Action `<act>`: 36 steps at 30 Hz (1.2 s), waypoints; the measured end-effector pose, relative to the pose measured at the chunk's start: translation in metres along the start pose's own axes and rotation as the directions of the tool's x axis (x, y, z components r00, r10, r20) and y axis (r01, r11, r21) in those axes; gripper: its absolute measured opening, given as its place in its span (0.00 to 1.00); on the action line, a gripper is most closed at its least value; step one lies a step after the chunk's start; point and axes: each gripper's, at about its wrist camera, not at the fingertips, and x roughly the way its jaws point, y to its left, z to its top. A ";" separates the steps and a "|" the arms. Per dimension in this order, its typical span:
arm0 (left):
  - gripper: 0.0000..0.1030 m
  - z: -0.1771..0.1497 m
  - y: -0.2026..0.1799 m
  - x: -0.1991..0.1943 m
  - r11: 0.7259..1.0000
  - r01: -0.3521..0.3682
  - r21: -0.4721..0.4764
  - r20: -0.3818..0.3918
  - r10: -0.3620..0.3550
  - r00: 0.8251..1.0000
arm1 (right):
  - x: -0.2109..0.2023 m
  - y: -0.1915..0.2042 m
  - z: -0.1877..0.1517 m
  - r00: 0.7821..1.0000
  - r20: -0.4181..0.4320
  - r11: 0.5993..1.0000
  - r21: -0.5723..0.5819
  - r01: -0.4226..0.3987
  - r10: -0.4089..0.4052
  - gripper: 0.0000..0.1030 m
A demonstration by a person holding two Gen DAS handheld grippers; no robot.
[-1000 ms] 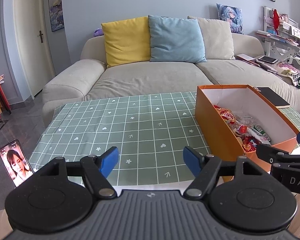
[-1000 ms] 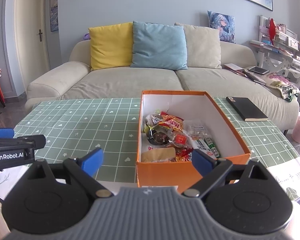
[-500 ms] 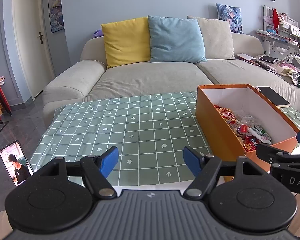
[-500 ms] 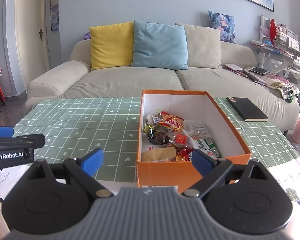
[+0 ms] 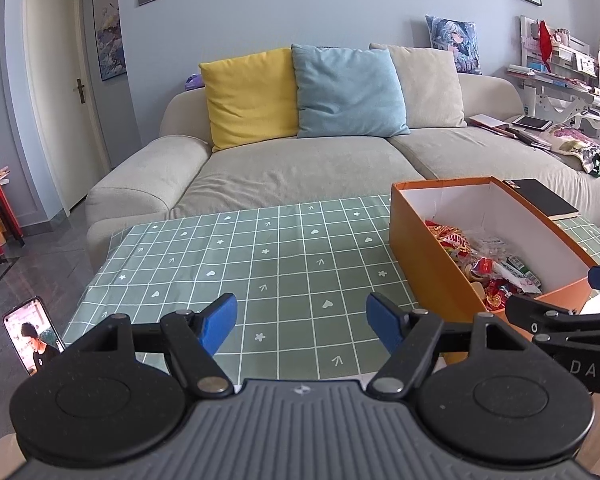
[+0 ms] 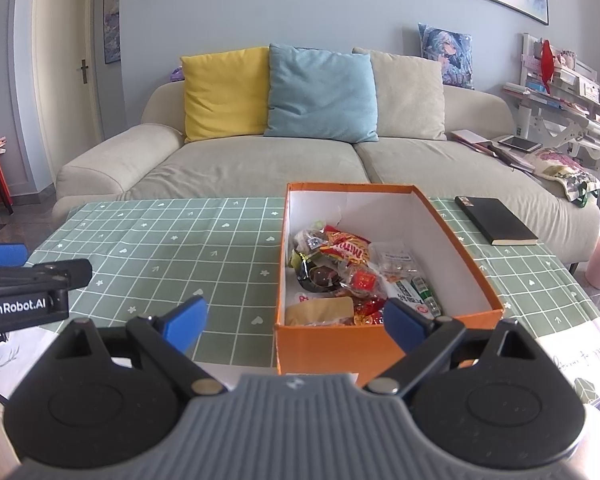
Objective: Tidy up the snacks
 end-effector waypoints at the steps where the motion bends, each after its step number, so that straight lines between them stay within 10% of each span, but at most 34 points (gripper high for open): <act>1: 0.84 0.001 0.000 0.000 1.000 0.000 0.000 0.004 0.000 1.000 | 0.000 0.000 0.000 1.000 0.000 1.000 0.000 0.000 0.000 0.90; 36: 0.84 0.009 0.000 -0.012 1.000 0.005 -0.002 0.062 -0.005 0.998 | -0.006 -0.002 0.003 1.000 0.015 1.000 0.001 -0.002 0.002 0.90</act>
